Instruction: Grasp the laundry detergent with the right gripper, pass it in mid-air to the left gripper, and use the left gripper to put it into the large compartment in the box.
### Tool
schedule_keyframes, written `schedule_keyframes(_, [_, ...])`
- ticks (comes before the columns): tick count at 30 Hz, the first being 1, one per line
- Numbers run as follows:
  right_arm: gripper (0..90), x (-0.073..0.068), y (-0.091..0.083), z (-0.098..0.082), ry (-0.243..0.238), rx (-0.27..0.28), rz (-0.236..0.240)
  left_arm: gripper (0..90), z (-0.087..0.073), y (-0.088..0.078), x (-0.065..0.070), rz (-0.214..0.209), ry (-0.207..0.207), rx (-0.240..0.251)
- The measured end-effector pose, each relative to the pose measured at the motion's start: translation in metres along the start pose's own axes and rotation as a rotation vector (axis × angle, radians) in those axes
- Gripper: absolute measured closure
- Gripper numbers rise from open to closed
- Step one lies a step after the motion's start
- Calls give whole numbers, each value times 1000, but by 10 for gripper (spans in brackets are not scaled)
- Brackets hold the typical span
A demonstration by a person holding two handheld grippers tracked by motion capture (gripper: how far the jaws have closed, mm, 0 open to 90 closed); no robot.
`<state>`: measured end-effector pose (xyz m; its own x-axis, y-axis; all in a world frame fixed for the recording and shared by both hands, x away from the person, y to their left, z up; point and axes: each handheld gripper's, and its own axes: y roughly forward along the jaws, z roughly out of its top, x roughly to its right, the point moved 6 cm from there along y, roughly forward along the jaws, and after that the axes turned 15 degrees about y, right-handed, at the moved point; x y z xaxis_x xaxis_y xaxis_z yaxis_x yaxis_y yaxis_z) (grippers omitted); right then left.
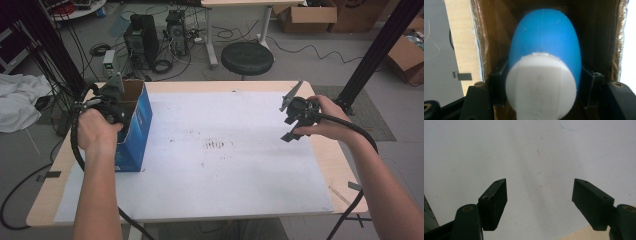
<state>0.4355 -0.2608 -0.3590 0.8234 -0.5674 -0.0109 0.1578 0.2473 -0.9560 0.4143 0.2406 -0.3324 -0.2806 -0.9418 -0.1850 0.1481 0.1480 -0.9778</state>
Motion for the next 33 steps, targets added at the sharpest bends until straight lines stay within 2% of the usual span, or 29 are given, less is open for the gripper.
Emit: schedule_keyframes(33, [285, 0, -4, -6, 6, -11, -1, 383, -1, 0, 1, 2, -1, 5])
